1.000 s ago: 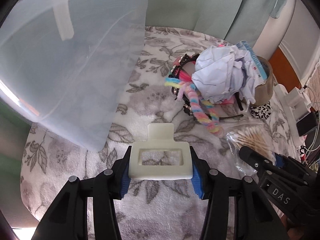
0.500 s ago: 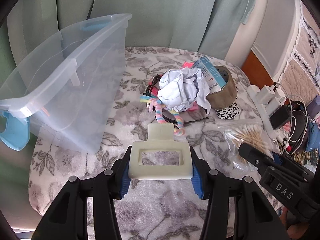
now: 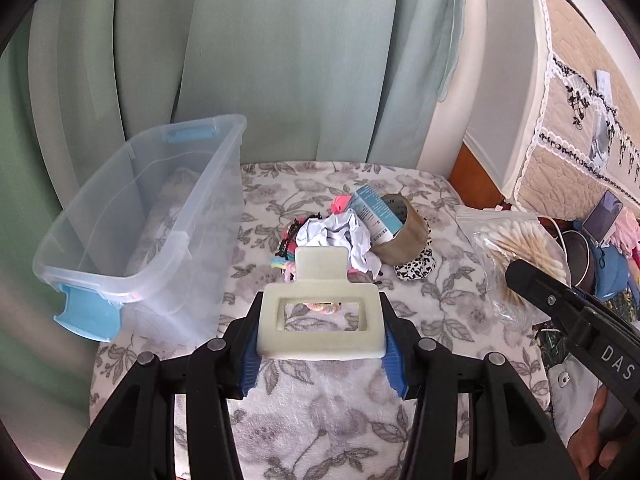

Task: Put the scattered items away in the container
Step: 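Carry the hair clip and swab bag over the clear box with both tools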

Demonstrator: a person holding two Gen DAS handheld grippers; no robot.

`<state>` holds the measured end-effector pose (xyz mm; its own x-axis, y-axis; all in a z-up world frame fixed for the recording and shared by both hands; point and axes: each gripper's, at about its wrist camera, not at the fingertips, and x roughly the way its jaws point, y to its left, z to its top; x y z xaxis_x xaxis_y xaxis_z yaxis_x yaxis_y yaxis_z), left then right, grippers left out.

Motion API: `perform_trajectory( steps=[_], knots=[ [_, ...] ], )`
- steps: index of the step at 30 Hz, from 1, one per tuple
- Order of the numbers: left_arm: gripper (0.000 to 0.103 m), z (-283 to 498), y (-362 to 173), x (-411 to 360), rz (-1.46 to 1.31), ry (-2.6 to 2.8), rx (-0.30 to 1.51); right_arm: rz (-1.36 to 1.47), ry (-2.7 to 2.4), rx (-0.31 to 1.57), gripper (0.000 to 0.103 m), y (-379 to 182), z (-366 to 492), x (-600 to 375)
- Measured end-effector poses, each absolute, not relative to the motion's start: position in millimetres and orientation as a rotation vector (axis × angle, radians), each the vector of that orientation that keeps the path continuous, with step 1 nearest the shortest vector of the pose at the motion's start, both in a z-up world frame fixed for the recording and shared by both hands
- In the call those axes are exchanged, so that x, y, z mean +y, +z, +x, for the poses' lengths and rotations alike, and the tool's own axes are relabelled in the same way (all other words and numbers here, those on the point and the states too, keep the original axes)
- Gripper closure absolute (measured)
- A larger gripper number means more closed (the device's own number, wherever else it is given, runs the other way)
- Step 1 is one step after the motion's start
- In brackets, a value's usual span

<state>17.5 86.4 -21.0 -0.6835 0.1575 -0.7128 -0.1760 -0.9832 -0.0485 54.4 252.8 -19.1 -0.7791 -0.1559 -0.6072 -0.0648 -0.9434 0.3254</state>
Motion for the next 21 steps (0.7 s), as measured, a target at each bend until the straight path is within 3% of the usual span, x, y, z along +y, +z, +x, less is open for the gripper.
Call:
perform_trajectory(
  steps=[21],
  knots=[
    [0.051,27.3,51.4,41.6,-0.883,2.868,-0.055,0.691,-2.932,-0.439,0.059,60.3,83.6,229.1]
  ],
)
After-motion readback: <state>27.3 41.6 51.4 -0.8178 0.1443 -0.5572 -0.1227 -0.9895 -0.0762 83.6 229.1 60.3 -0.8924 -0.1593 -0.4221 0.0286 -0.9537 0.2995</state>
